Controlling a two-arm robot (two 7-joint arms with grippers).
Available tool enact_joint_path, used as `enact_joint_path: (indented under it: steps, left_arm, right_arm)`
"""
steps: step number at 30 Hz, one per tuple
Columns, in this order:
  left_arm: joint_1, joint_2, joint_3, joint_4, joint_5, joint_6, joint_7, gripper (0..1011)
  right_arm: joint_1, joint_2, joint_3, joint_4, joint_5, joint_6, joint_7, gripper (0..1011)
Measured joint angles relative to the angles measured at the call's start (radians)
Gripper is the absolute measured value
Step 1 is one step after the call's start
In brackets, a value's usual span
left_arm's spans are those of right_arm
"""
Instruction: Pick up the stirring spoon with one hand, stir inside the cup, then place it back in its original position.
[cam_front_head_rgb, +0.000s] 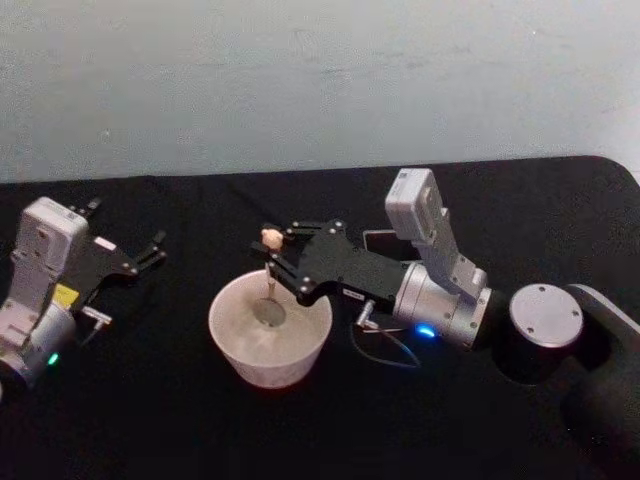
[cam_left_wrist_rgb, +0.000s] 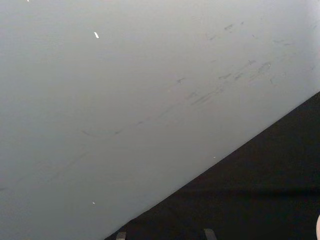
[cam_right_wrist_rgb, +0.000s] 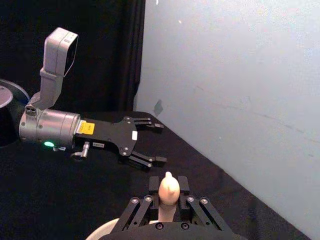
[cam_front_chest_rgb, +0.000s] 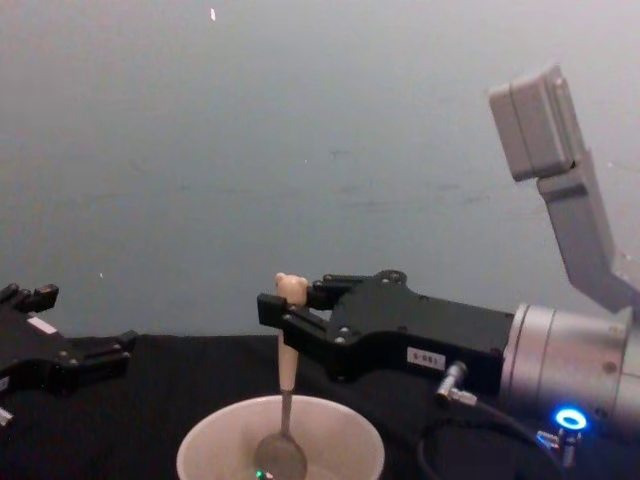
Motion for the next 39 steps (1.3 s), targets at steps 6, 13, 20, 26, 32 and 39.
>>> enact_joint_path:
  steps: [6,13,20,26,32,39]
  left_arm:
    - [0.0,0.0,0.0,0.0,0.0,0.0,0.0,1001]
    - [0.0,0.0,0.0,0.0,0.0,0.0,0.0,1001]
    - [0.0,0.0,0.0,0.0,0.0,0.0,0.0,1001]
    - [0.0,0.0,0.0,0.0,0.0,0.0,0.0,1001]
    - [0.0,0.0,0.0,0.0,0.0,0.0,0.0,1001]
    - [0.0,0.0,0.0,0.0,0.0,0.0,0.0,1001]
  right_arm:
    - [0.001,-0.003,0.003,0.011,-0.008,0.0,-0.004,214]
    - [-0.003,0.001,0.01,0.012,-0.013,0.002,-0.007,214]
    - [-0.032,0.033,0.027,-0.033,-0.008,0.013,-0.006,214]
    - [-0.06,0.063,0.038,-0.075,0.005,0.02,0.001,214]
    - [-0.09,0.093,0.033,-0.123,0.017,0.029,0.022,214]
    - [-0.095,0.086,0.01,-0.14,0.026,0.031,0.039,214]
